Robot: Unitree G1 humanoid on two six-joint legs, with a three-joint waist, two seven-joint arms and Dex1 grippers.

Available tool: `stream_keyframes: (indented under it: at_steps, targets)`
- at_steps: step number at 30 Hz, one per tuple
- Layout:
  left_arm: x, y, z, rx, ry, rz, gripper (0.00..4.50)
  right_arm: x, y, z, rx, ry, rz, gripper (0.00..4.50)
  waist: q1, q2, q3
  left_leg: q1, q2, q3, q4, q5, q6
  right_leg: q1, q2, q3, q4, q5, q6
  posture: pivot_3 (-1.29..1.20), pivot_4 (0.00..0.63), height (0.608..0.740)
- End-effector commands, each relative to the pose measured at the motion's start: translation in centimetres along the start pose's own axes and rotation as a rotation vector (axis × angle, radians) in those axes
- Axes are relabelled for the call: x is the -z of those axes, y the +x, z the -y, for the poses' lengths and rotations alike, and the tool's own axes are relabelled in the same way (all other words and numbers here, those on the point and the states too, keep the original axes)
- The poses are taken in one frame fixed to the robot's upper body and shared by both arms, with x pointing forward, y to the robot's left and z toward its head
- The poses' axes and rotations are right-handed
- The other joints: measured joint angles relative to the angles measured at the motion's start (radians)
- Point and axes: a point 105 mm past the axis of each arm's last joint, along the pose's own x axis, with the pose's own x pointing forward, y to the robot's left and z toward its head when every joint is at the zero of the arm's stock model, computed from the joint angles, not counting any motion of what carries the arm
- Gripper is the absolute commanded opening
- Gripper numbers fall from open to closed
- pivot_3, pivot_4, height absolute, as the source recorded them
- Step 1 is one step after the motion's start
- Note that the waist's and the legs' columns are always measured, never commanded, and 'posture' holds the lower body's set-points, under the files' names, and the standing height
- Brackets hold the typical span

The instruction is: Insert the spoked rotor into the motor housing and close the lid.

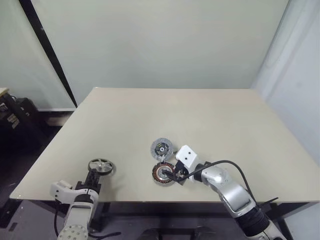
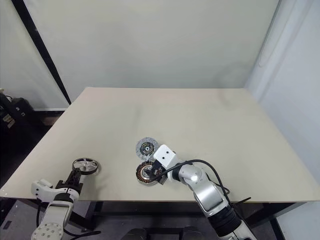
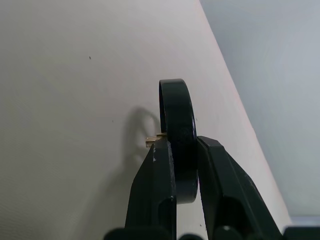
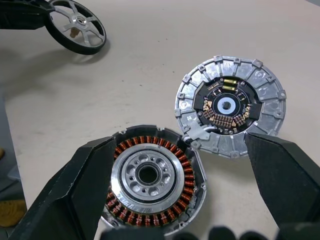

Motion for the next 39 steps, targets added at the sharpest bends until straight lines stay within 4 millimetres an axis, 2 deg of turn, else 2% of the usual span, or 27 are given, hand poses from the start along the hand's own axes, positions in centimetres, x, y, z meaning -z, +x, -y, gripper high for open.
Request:
stream_keyframes:
  at_steps: [1, 7, 12, 18, 23, 31, 39]
  targets:
    - [-1.4, -0.5, 2.9, 0.159, -0.044, 0.010, 0.27, -1.4, -0.5, 0.6, 0.032, -0.036, 0.050, 4.50, 0.000, 0.000, 0.000, 0.000, 0.000, 0.000, 0.000, 0.000, 0.000, 0.000, 0.000, 0.000, 0.000, 0.000, 0.000, 0.00, 0.000, 0.740]
    - [-0.5, -1.9, 6.2, 0.351, -0.127, -0.146, 0.27, -0.1, -1.8, 1.0, 0.004, 0.020, 0.007, 4.50, 0.000, -0.001, 0.000, -0.001, 0.000, -0.001, 0.000, 0.000, 0.000, 0.000, 0.000, 0.000, -0.001, 0.000, 0.000, 0.00, 0.000, 0.740]
    - [3.2, -3.7, 9.4, 0.506, -0.137, -0.436, 0.27, 1.7, -3.5, 0.6, -0.064, 0.081, -0.058, 4.50, 0.000, -0.001, 0.001, -0.001, 0.000, -0.001, 0.000, 0.000, 0.000, 0.000, -0.001, 0.000, -0.002, 0.000, 0.000, 0.00, 0.000, 0.740]
    - [7.1, -4.9, 11.0, 0.571, -0.127, -0.699, 0.27, 3.0, -4.5, 1.6, -0.010, 0.108, -0.097, 4.50, 0.000, 0.000, 0.001, 0.000, 0.001, 0.000, 0.000, -0.001, -0.001, -0.001, -0.001, 0.000, -0.002, 0.000, 0.000, 0.00, 0.000, 0.740]
    - [8.8, -3.9, 11.1, 0.552, -0.100, -0.761, 0.27, 3.3, -4.8, 1.7, 0.019, 0.117, -0.098, 4.50, 0.000, 0.000, 0.001, -0.001, 0.000, 0.000, -0.001, -0.001, -0.001, -0.001, -0.001, 0.000, -0.002, 0.000, 0.000, 0.00, 0.000, 0.740]
    - [10.9, -2.0, 10.1, 0.486, -0.046, -0.788, 0.27, 3.4, -5.1, 2.0, 0.062, 0.119, -0.099, 4.50, 0.000, 0.000, 0.001, -0.001, 0.000, 0.001, -0.004, 0.002, 0.003, -0.002, 0.000, 0.001, -0.002, 0.000, 0.000, 0.00, 0.000, 0.740]
    - [12.5, -1.8, 9.2, 0.451, -0.037, -0.824, 0.27, 3.6, -5.5, 2.1, 0.095, 0.115, -0.102, 4.50, 0.000, 0.000, 0.001, -0.001, 0.000, 0.001, -0.005, 0.002, 0.003, -0.002, 0.000, 0.001, -0.002, 0.000, 0.000, 0.00, 0.000, 0.740]
